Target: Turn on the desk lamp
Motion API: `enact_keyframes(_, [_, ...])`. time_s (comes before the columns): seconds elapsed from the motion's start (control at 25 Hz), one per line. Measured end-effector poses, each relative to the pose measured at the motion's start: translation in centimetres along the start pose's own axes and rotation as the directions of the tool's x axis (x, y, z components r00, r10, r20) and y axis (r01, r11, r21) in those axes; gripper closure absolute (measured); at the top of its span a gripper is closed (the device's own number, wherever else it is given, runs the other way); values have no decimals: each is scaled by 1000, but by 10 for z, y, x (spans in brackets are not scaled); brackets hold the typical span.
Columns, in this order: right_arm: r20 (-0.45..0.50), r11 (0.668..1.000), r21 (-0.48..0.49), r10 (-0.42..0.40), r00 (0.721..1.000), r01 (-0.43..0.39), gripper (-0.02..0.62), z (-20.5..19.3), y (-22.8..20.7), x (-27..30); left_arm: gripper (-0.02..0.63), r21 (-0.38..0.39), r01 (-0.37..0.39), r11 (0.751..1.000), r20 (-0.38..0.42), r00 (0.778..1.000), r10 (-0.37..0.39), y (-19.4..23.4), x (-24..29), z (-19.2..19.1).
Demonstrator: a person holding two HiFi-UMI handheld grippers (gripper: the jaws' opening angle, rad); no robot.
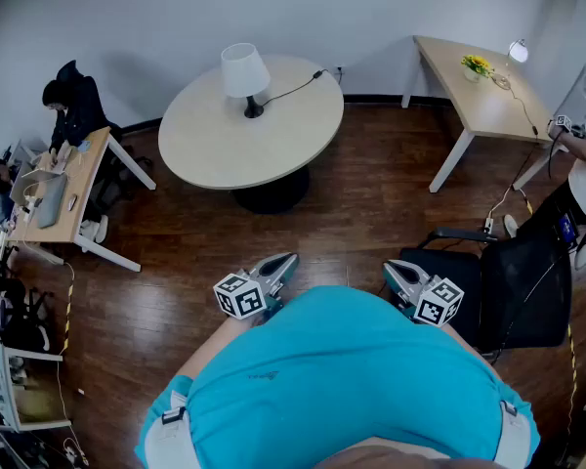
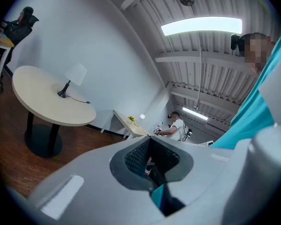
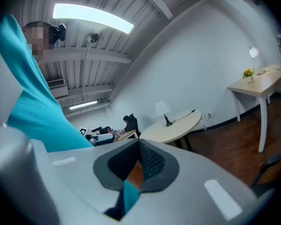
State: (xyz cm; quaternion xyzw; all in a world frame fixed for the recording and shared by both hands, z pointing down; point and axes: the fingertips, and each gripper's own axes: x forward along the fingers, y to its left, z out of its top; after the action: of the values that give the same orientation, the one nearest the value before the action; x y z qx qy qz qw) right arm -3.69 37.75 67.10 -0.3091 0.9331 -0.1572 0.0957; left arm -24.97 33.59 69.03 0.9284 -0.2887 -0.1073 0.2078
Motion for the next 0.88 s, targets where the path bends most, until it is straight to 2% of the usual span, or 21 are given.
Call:
enact_keyframes(0.52, [7,1000,-14,-3,1000,3,594,8,-2,-6,501,13,-19,1000,10,1000,19,-2,1,6])
enact_keyframes(0.88, [32,1000,-18,-13,999,14,594,32,-35,-62,500,24,-12,1000,-47,999,13,-43,58,-18])
